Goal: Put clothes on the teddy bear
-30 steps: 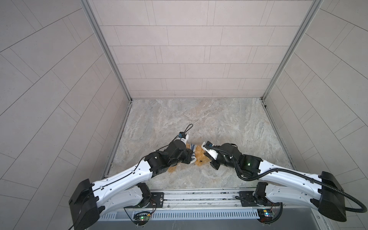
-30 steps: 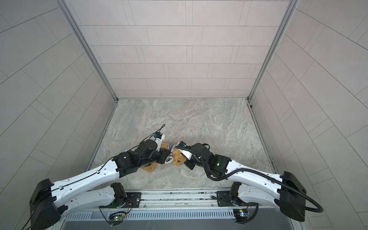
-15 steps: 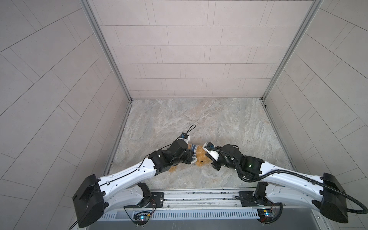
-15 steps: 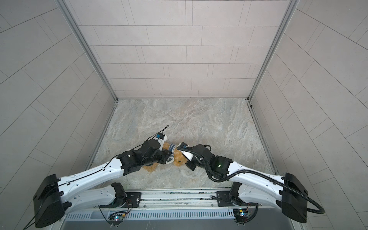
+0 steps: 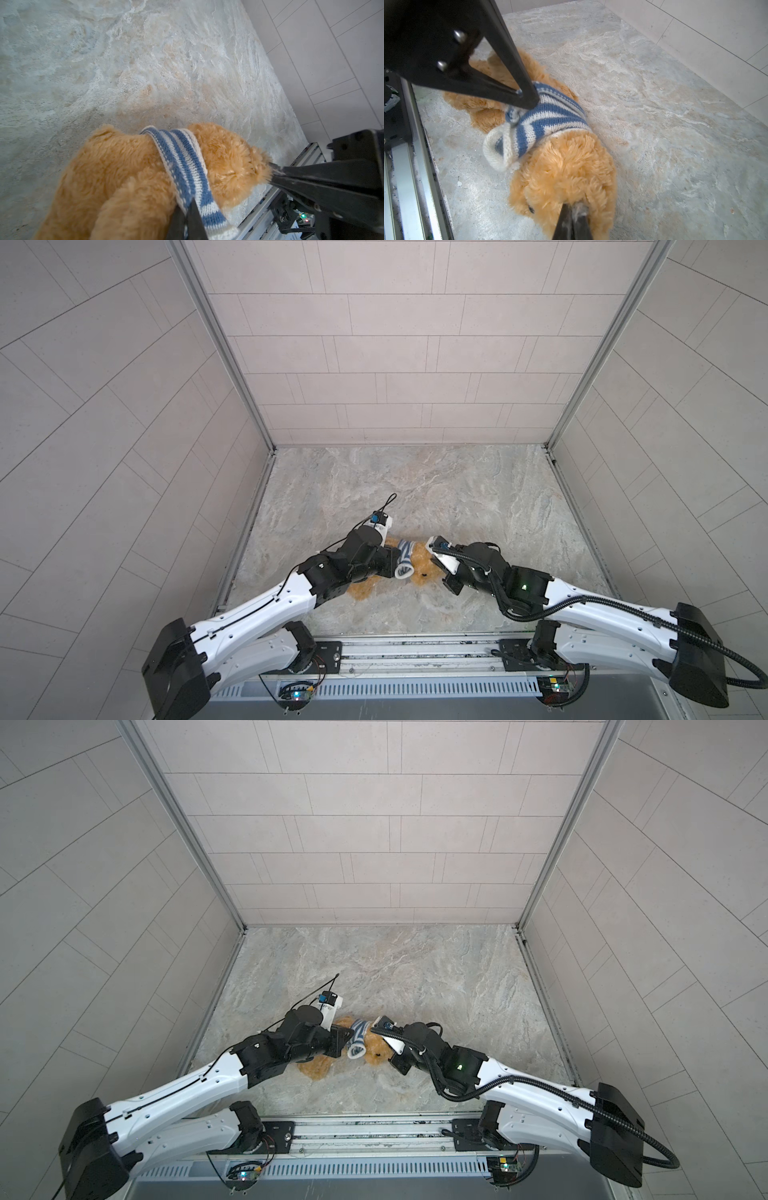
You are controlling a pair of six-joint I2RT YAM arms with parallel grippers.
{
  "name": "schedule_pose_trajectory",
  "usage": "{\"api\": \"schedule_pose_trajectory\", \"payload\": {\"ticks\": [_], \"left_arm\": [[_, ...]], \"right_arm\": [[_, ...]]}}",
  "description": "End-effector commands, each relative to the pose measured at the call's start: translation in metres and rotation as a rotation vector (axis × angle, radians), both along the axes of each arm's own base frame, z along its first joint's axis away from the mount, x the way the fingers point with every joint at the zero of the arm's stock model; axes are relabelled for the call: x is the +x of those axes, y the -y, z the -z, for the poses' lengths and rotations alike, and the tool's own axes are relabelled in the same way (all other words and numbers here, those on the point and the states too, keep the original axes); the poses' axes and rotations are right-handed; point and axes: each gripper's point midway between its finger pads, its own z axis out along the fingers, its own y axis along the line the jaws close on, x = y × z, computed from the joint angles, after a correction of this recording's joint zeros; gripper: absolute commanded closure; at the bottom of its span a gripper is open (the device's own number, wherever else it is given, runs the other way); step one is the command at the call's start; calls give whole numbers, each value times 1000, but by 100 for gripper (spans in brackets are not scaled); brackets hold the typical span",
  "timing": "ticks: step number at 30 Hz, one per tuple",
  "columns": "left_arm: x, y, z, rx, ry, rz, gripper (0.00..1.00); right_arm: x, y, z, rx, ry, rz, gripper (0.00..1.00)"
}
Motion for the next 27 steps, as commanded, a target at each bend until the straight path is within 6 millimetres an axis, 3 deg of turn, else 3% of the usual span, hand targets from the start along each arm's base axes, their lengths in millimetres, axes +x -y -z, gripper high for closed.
{"api": "schedule_pose_trajectory", "payload": {"ticks": [1,20,27], "left_arm": [[5,-7,-1,-65,-5,-18,100],[19,-61,18,-214,-52,-195,100],[27,-92,28,-248,-76,-315,100]], "right_arm": [[3,9,-2,-17,34,38,100],[4,32,-3,-41,78,98,100],[3,38,-5,-45,94,111,100]]}}
